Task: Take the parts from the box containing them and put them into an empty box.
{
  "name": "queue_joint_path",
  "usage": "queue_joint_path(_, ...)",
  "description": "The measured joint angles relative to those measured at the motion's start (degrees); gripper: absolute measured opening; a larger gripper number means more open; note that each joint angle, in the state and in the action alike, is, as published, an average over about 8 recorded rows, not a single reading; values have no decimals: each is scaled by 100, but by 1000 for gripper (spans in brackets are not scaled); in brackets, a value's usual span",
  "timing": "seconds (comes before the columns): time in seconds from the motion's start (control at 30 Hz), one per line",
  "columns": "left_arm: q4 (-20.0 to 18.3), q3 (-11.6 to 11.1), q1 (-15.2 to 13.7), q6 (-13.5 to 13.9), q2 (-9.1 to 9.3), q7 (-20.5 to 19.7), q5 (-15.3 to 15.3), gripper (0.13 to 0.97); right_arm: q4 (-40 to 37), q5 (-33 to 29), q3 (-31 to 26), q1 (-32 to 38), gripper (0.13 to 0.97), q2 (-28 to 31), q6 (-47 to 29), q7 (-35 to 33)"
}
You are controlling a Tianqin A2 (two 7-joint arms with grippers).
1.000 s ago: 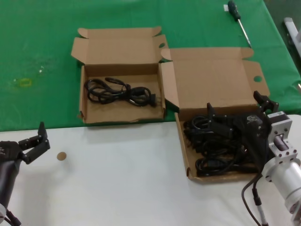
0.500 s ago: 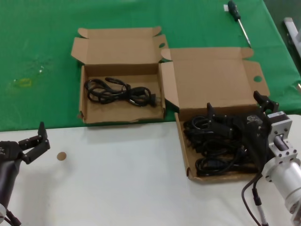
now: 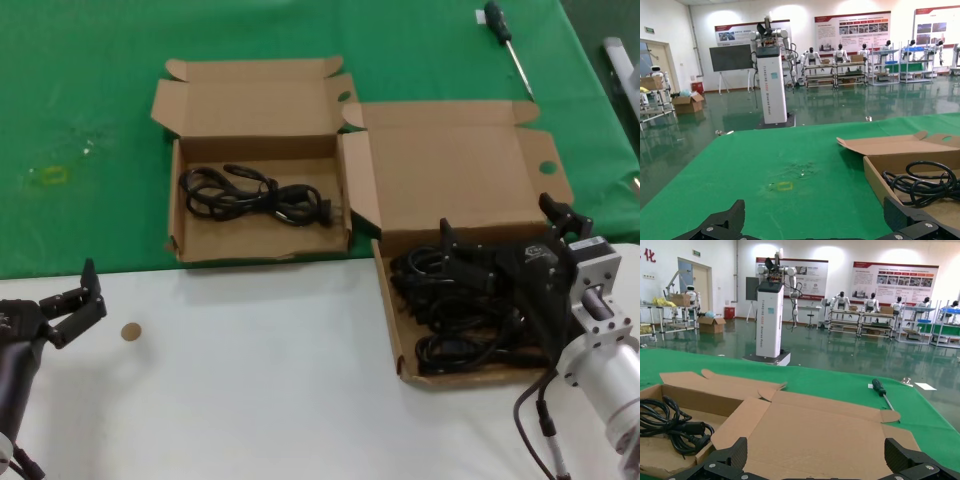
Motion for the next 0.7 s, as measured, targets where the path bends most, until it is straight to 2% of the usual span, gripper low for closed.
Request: queue_joint_path(0.7, 0, 0, 0, 0, 0, 0, 0, 966, 0, 0, 0, 0, 966, 0, 0, 0)
